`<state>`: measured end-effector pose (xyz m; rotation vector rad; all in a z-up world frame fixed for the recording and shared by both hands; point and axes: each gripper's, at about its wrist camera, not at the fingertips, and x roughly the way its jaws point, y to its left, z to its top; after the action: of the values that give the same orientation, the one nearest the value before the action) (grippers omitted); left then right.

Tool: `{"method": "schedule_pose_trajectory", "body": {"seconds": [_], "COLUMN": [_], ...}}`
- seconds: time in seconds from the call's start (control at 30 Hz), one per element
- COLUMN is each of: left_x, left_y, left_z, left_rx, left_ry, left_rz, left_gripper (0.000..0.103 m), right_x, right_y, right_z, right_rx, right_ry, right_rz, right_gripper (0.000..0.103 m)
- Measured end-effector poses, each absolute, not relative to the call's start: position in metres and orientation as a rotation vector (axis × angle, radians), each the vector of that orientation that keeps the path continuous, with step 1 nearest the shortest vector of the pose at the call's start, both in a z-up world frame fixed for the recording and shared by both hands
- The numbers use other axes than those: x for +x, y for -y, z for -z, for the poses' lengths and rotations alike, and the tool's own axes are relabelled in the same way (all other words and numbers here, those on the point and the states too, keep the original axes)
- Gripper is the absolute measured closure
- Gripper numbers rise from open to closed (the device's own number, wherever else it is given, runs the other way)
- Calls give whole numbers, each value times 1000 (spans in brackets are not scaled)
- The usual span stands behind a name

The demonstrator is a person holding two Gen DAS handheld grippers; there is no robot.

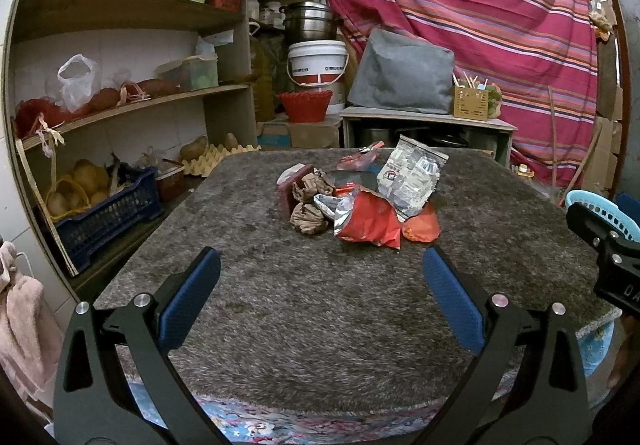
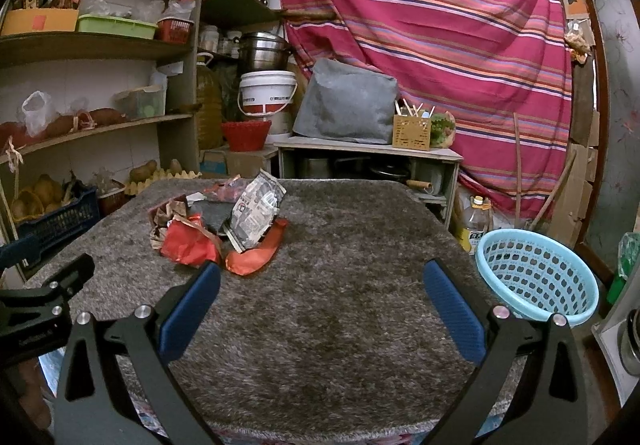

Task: Collect trash
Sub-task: 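Move the right tool toward the trash pile and open its fingers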

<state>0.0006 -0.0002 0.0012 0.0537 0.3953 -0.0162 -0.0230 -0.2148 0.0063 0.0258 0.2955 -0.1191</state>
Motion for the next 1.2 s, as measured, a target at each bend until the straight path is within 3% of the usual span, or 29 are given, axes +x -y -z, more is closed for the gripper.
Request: {"method": "schedule_pose_trajectory", "body": {"seconds": [0.5, 0.97, 1.2], "left_x": [10, 96, 143], "left_y": [-3, 7, 31], "left_z": [-3, -36, -9], "left_rx": [55, 66, 124], "left_ry": [-415, -447, -502], "left_rz": [21, 98, 124], "left_gripper": [5, 5, 5], "right_x": [-13, 67, 116], "right_y": [226, 236, 257], "right_z": [-13, -67, -35], "right_rx": [33, -87, -47], "right_ry": [-321, -356, -464], "right_rz": [126, 143, 174], "right_gripper": [4, 4, 4]}}
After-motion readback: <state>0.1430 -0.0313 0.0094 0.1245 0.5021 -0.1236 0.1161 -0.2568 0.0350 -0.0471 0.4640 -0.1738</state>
